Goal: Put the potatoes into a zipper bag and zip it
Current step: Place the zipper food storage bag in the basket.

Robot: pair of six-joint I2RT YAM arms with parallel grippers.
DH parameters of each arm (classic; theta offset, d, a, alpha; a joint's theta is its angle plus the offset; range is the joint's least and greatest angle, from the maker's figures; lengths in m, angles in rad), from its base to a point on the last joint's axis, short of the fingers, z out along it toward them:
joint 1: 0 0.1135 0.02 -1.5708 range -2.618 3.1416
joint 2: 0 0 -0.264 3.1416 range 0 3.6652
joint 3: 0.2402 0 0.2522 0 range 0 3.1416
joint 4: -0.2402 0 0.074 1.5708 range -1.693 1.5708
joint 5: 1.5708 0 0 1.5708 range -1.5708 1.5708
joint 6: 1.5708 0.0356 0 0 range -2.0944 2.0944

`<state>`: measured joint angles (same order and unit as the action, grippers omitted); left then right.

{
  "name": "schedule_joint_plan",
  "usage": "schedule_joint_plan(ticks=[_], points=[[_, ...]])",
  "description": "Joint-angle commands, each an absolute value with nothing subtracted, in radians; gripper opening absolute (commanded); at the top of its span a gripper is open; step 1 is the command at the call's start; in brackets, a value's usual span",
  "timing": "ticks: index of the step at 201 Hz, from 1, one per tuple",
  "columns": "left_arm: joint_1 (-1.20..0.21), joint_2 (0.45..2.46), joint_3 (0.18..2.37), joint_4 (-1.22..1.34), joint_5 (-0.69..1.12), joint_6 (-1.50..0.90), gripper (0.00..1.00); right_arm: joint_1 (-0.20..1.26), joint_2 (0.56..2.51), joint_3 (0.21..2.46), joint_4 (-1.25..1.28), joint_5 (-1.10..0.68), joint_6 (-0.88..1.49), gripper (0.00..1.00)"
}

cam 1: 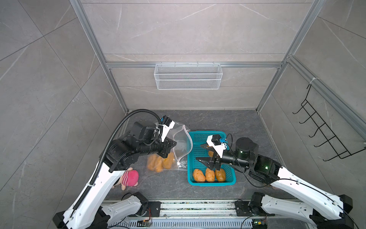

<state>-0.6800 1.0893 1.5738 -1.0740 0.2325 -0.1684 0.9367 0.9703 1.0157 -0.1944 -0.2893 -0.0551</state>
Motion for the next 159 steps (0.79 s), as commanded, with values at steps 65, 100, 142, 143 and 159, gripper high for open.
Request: schedule_joint_plan(ticks=[65,100,142,143,159], points=[[-0.682,1.054,1.672,-1.15,0.36,-0.004,0.0,0.941,0.95,1.199,-0.289,-0.31,-0.457,0.67],[-0.681,1.07,1.752,-1.264,0.371,0.043,0.0,0.936,1.012,1.313,-0.382,-0.303,-0.675,0.6],[-0.681,1.058,1.75,-1.332,0.388,0.072,0.0,0.897,1.203,1.549,-0.636,-0.338,-0.938,0.6],[-0.681,1.058,1.75,-1.333,0.388,0.072,0.0,0.896,1.207,1.552,-0.642,-0.343,-0.95,0.6],[-0.681,1.061,1.758,-1.351,0.395,0.081,0.0,0.882,1.266,1.591,-0.709,-0.366,-1.087,0.6]])
